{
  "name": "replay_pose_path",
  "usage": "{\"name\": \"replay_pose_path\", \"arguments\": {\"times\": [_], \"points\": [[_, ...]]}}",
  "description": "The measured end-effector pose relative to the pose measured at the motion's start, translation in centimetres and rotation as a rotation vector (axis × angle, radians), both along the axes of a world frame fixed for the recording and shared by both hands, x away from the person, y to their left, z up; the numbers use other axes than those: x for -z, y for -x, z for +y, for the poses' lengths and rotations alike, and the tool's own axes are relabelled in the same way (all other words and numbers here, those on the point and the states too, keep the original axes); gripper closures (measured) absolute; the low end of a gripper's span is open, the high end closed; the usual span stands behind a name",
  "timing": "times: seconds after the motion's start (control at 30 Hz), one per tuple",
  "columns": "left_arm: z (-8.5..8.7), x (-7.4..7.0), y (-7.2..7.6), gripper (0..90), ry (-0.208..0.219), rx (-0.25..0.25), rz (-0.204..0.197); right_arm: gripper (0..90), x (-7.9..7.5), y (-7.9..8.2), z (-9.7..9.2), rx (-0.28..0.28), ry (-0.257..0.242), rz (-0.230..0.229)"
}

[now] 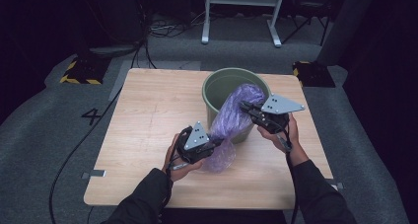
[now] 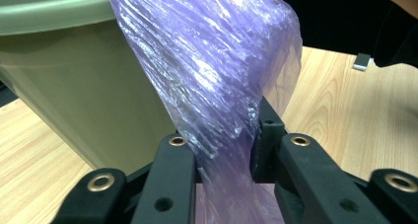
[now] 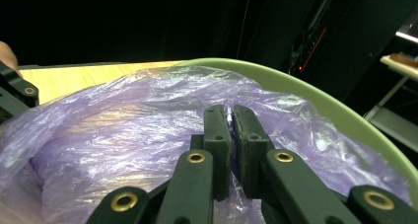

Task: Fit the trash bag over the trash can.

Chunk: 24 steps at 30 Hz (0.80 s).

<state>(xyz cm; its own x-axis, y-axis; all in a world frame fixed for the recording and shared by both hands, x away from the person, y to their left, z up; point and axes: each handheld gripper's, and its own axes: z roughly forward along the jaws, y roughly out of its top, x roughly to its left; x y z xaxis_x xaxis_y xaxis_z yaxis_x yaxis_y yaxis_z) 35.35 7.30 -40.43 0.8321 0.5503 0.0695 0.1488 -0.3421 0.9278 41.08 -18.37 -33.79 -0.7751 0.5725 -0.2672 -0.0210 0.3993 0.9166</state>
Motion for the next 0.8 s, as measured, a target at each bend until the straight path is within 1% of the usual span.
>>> {"name": "replay_pose_path", "arguments": {"times": [0.03, 0.1, 0.13, 0.2, 0.23, 0.27, 0.3, 0.37, 0.4, 0.43, 0.47, 0.5, 0.53, 0.57, 0.6, 0.63, 0.73, 0.8], "points": [[0.1, -0.1, 0.0, 71.1, 0.011, -0.009, 0.001, 86.7, 0.0, -0.3, 0.0, 0.010, -0.006, 0.019], [0.1, -0.4, -0.1, 69.7, 0.025, -0.033, -0.004, 86.8, 0.0, -0.4, 0.0, 0.012, -0.006, 0.025], [0.2, -0.6, -0.1, 69.7, 0.032, -0.037, -0.009, 86.8, 0.0, -0.6, 0.0, 0.016, -0.009, 0.033], [0.1, -1.0, 0.0, 69.7, 0.031, -0.050, -0.025, 86.9, 0.0, -1.0, 0.1, 0.025, -0.018, 0.053], [0.1, -1.0, 0.0, 69.8, 0.031, -0.050, -0.025, 86.8, 0.0, -1.0, 0.2, 0.029, -0.015, 0.061], [0.1, -1.1, 0.0, 69.8, 0.034, -0.052, -0.032, 86.8, 0.0, -1.0, 0.2, 0.029, -0.015, 0.061], [0.1, -1.3, 0.0, 71.0, 0.031, -0.055, -0.036, 86.0, 0.1, -1.3, 0.4, 0.047, -0.006, 0.071], [0.1, -1.3, 0.0, 72.1, 0.032, -0.055, -0.035, 84.7, 0.1, -1.4, 0.4, 0.052, -0.003, 0.073], [0.0, -1.5, -0.1, 73.0, 0.028, -0.056, -0.037, 78.2, 0.1, -1.5, 0.6, 0.077, 0.002, 0.073], [0.0, -1.5, -0.1, 74.1, 0.030, -0.054, -0.035, 75.6, 0.1, -1.5, 0.6, 0.079, -0.001, 0.074], [0.0, -1.6, -0.2, 75.1, 0.026, -0.053, -0.036, 69.2, 0.1, -1.5, 0.7, 0.080, -0.007, 0.069], [0.0, -1.6, -0.2, 75.8, 0.026, -0.053, -0.036, 69.2, 0.1, -1.5, 0.7, 0.080, -0.007, 0.069], [0.0, -1.7, -0.2, 76.8, 0.022, -0.055, -0.040, 56.3, 0.0, -1.1, 0.9, 0.082, 0.002, 0.057], [0.0, -1.7, -0.2, 77.0, 0.022, -0.055, -0.040, 56.3, 0.0, -1.1, 0.9, 0.082, 0.002, 0.057], [0.0, -1.7, -0.3, 77.0, 0.024, -0.056, -0.040, 53.2, -0.1, -1.0, 0.9, 0.076, 0.003, 0.059], [0.0, -1.9, -0.3, 77.4, 0.021, -0.057, -0.041, 46.3, -0.3, -0.4, 0.9, 0.048, -0.004, 0.055], [0.1, -2.0, -0.4, 77.4, 0.023, -0.059, -0.038, 42.8, -0.6, 0.2, 0.7, 0.029, -0.016, 0.041], [0.2, -2.1, -0.5, 77.5, 0.022, -0.064, -0.034, 39.4, -0.8, 0.9, 0.5, -0.007, -0.028, 0.029]]}}
